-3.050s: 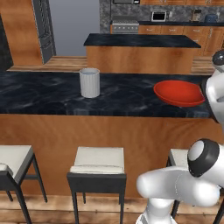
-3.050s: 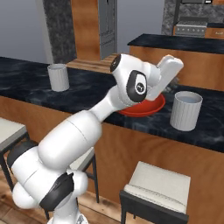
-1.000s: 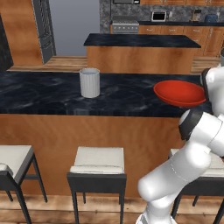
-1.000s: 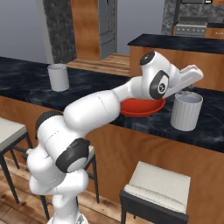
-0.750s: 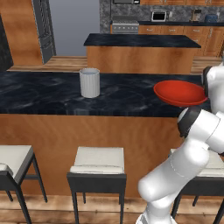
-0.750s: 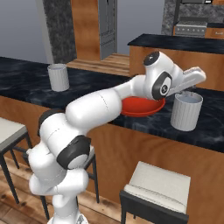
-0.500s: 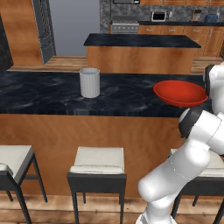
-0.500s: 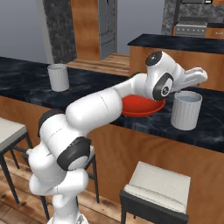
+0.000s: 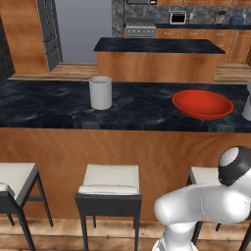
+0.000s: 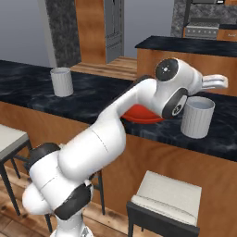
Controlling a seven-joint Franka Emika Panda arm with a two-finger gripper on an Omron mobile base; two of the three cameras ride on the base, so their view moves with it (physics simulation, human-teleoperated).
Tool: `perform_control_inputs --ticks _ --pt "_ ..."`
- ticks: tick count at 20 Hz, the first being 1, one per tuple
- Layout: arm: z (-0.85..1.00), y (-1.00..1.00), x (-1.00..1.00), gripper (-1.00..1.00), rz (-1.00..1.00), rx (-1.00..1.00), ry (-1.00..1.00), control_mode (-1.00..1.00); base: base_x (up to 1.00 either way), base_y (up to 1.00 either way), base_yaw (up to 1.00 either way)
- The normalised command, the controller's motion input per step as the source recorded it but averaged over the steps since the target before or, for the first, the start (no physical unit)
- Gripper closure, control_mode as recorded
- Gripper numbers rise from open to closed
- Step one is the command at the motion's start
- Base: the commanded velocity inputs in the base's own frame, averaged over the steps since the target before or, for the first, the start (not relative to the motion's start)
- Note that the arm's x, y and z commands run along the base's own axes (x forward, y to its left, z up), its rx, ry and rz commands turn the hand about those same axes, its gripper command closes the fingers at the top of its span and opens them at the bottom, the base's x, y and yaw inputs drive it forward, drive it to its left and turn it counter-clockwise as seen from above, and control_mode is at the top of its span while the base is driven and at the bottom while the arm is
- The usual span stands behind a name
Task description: There are four ice cubes in the ice bowl. Place two ice cubes in each glass of water.
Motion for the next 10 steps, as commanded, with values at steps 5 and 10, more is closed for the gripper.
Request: perform_control_inputs --ticks 5,10 --pt "0.0 0.88 -1.0 -1.0 0.07 -0.01 -0.05 -1.0 0.0 0.0 0.0" --pt "0.0 1.0 -0.56 -1.0 0.35 -0.24 0.05 -1.0 0.0 0.0 0.0"
